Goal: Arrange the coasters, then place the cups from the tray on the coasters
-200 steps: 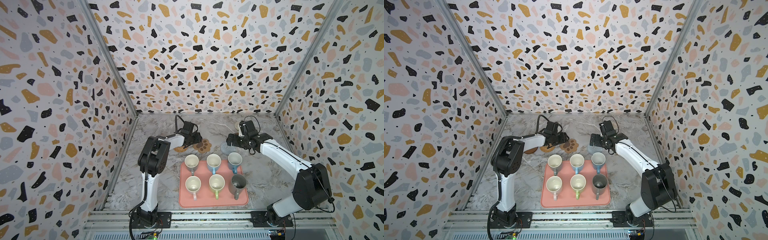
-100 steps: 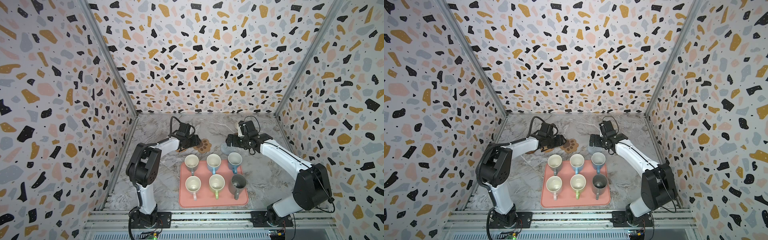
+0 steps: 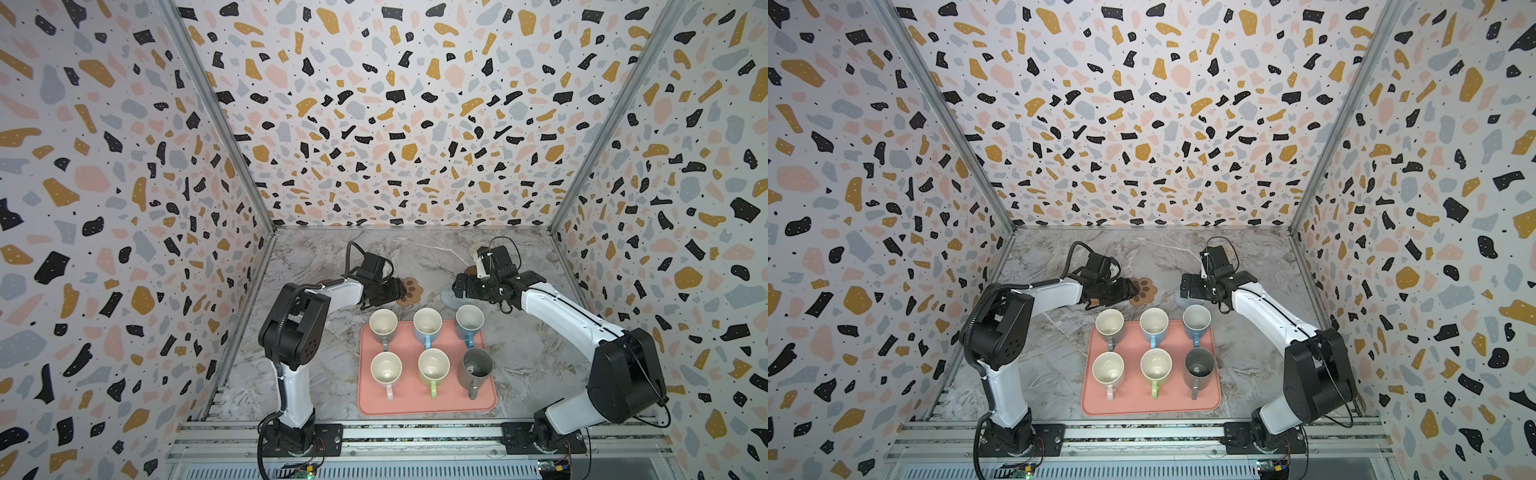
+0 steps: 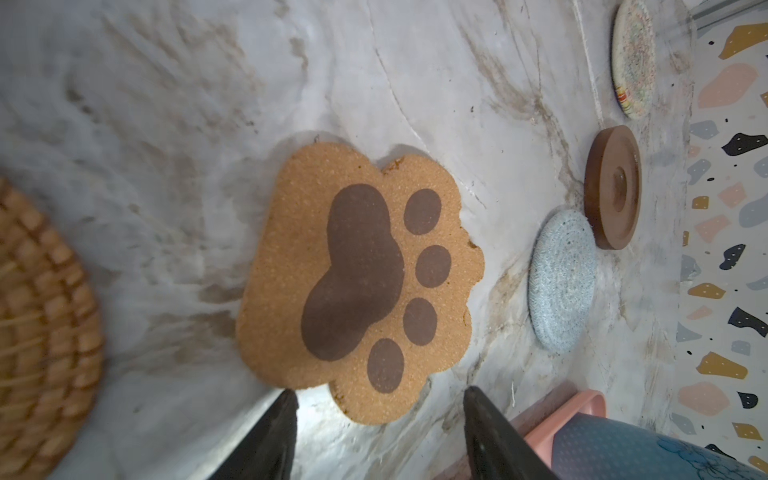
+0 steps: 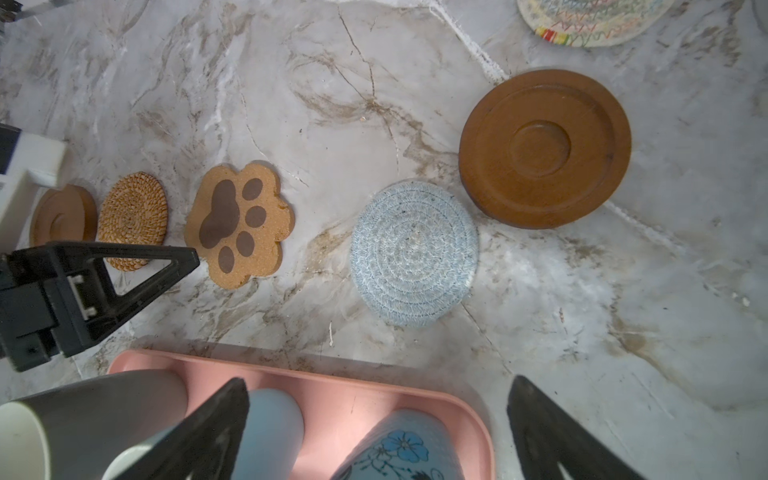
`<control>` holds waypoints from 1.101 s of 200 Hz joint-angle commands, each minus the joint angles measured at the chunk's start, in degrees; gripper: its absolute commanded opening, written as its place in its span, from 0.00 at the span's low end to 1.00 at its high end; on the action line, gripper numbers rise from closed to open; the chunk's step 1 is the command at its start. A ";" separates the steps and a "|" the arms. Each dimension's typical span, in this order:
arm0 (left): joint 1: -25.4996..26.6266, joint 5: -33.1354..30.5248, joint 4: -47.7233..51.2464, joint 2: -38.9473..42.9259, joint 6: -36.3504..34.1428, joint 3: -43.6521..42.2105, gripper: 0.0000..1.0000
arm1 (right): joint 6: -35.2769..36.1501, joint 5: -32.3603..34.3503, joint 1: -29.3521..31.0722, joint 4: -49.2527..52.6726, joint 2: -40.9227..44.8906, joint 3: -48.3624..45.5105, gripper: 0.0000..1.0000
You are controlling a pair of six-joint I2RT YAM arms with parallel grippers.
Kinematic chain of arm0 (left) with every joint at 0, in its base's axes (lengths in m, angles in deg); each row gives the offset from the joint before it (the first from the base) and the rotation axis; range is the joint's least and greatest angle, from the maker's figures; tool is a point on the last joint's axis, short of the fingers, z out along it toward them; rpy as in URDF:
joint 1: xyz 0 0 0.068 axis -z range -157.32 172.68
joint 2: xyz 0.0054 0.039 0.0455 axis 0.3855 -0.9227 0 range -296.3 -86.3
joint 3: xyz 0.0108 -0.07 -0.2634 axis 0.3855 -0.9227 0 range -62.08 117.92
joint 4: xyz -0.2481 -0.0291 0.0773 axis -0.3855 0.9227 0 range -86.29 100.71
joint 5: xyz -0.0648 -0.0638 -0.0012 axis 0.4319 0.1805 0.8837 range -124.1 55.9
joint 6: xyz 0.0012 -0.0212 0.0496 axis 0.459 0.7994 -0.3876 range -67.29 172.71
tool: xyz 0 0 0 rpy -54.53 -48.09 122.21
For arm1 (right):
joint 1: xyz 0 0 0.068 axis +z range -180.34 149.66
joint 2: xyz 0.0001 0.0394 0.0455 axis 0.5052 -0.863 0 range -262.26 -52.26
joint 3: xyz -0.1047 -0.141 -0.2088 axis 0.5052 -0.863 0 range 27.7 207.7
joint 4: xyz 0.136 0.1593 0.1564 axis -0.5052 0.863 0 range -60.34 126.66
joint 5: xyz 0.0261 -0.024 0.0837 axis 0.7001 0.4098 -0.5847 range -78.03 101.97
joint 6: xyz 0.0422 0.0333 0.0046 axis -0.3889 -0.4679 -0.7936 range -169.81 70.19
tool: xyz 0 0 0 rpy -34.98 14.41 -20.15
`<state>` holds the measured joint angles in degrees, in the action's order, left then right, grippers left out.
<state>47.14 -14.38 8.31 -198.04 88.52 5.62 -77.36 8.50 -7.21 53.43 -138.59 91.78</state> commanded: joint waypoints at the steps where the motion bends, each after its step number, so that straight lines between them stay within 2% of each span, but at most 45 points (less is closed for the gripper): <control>1: 0.59 1.17 -1.96 -1.49 1.08 0.61 0.65 | 0.21 -0.24 -1.09 0.30 1.95 -0.35 0.99; 58: 0.78 0.88 -2.18 -2.97 1.01 1.96 0.65 | 0.45 -0.89 -2.31 0.05 2.12 -0.38 0.99; 92: 0.77 -1.33 -0.91 1.51 0.11 0.84 0.65 | 0.90 -0.91 -2.66 -0.30 1.85 -0.20 0.99; 121: -0.26 -3.56 1.81 3.98 -1.11 3.48 0.66 | 1.60 -1.09 -2.74 -0.30 0.89 1.17 0.99; 150: -0.65 -4.77 6.71 0.51 -4.58 12.23 0.66 | 1.61 -1.43 -2.83 -1.03 1.28 1.65 0.99; 220: -0.26 -3.39 10.78 -17.48 -7.76 34.27 0.65 | 1.61 -2.19 -3.84 -1.07 3.66 -0.04 0.99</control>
<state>46.79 -18.14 15.02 -210.33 83.14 34.06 -76.31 6.76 -10.35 52.20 -138.15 91.49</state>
